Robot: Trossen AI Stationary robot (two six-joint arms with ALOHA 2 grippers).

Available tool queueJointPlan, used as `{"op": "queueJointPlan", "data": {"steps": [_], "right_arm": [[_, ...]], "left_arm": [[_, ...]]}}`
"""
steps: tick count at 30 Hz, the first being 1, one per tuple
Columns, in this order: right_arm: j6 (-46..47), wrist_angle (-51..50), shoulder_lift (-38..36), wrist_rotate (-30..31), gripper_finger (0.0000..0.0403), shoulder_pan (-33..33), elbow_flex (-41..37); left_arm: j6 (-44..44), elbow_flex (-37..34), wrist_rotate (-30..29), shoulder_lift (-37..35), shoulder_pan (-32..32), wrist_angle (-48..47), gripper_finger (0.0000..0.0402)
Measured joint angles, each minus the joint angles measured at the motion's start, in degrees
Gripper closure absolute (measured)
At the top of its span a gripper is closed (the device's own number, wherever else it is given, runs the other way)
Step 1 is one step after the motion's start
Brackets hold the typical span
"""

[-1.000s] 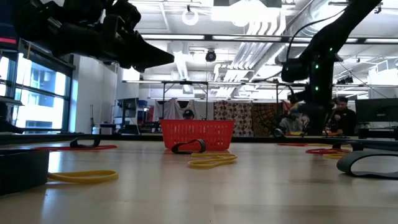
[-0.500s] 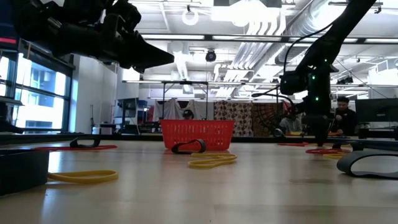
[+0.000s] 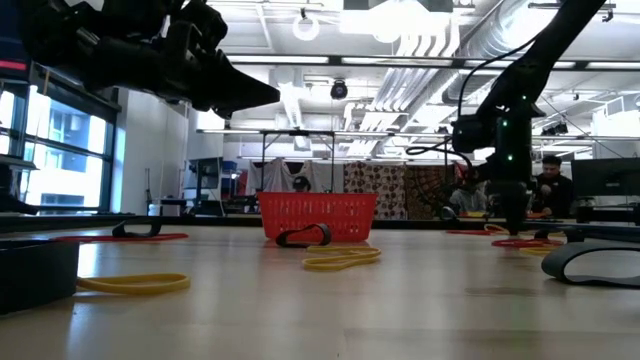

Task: Sort rubber bands into baskets
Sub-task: Put the yellow rubber band bin into the blue bin

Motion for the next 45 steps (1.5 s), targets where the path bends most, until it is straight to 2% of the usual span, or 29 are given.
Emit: {"op": "queueJointPlan", "data": {"steps": [7, 18, 31, 45], "right_arm": [[3.7, -5.2, -4.3, -0.3, 0.0402, 0.7, 1.7], [14.5, -11.0, -19.7, -0.3, 0.0402, 8.2, 1.8], [28.6, -13.9, -38.5, -0.2, 0.0403, 26.0, 1.8], [46.3, -15.4, -47.2, -0.3, 0.0403, 51.1, 1.8]], "left_arm": [[0.0, 0.0, 0.0, 0.0, 0.0, 0.0, 0.0399], [-0.3, 0.0, 0.0, 0.0, 0.0, 0.0, 0.0399], [-0.3, 0.0, 0.0, 0.0, -0.3, -1.5, 0.0399], [0.1, 0.0, 0.0, 0.0, -0.4, -1.9, 0.0399]]}}
